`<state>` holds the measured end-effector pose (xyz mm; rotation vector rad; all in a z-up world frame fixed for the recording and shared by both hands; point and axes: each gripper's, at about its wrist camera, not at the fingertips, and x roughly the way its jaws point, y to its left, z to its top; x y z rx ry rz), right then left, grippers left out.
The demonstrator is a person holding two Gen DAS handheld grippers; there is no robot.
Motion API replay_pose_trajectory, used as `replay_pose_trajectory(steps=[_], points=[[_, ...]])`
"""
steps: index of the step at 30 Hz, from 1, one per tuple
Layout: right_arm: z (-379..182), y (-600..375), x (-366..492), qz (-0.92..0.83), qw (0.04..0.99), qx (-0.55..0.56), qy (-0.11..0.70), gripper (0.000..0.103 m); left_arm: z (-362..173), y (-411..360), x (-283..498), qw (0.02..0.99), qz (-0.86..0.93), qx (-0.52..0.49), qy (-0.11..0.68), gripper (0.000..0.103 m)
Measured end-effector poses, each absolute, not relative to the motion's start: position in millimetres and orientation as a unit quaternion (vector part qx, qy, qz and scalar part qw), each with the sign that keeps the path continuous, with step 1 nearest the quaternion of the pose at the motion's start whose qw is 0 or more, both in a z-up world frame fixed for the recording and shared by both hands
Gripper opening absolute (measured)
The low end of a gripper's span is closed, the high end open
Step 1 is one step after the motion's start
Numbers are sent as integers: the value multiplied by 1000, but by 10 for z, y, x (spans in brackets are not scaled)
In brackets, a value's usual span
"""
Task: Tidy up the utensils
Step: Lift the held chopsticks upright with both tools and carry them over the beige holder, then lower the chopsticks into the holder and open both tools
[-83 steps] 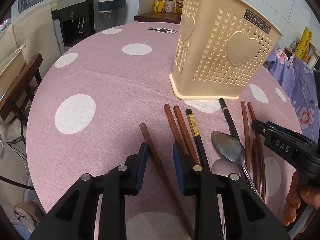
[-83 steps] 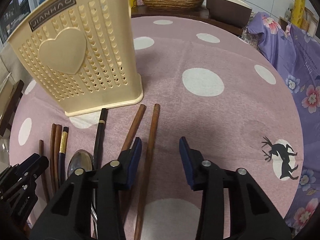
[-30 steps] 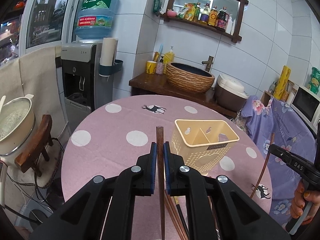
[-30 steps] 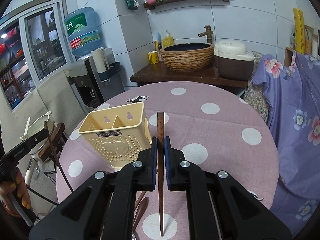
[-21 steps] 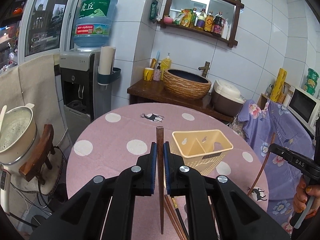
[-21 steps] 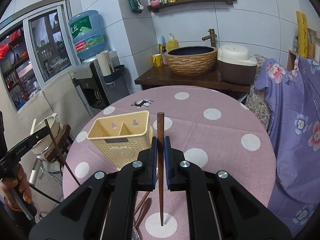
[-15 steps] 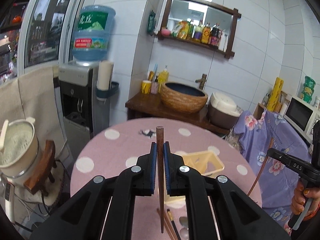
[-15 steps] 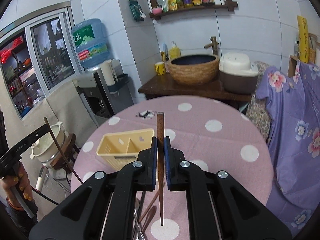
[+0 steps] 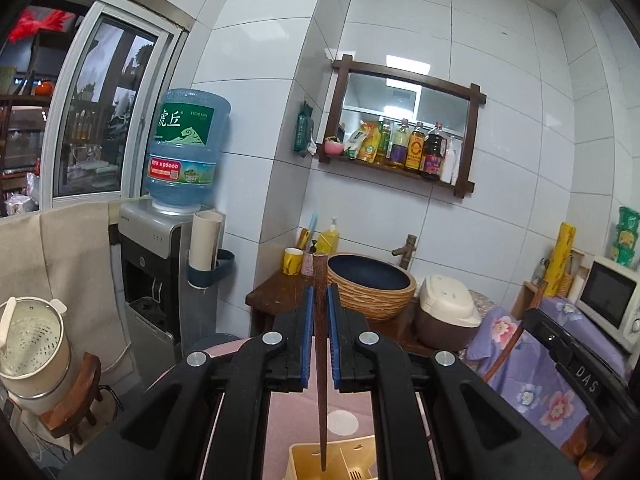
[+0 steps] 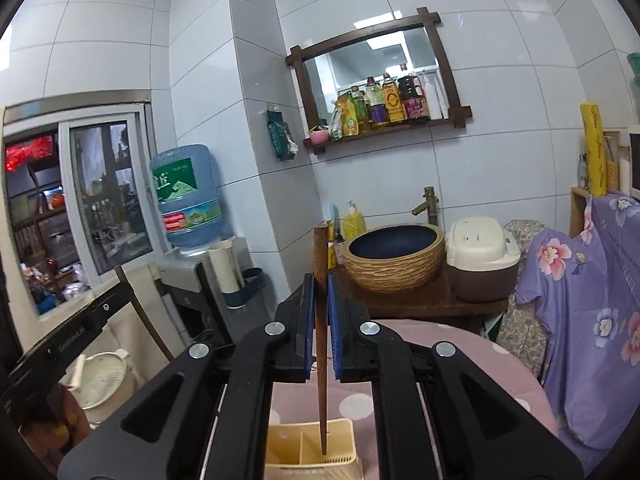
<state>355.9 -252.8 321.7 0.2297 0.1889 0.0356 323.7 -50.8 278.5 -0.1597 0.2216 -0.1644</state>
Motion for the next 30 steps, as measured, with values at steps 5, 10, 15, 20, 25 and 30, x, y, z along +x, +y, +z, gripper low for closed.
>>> replay_pose_trajectory(steps=[5,10,15,20,25,30], points=[[2653,-2333,3817,6,987,102,127,8,2290,-630,3399,986,-71,-67,139,8],[2231,-2299,3945,11,981,99,166,8,1860,-635,3470,980,-71,-60,177,8],[1992,-2283,3991,20,977,97,188,8,1577,-541,3580,969,-74,-78,223,8],[1892,-2311,3994,17,977,100,190,8,1524,-494,3593,970,-65,-74,221,8],[1883,-2339,3992,18,975,111,190,10,1518,-506,3591,969,-73,-74,225,10],[1856,-2382,3855,29,976,122,179,50,1496,-477,3425,969,-86,-74,218,63]])
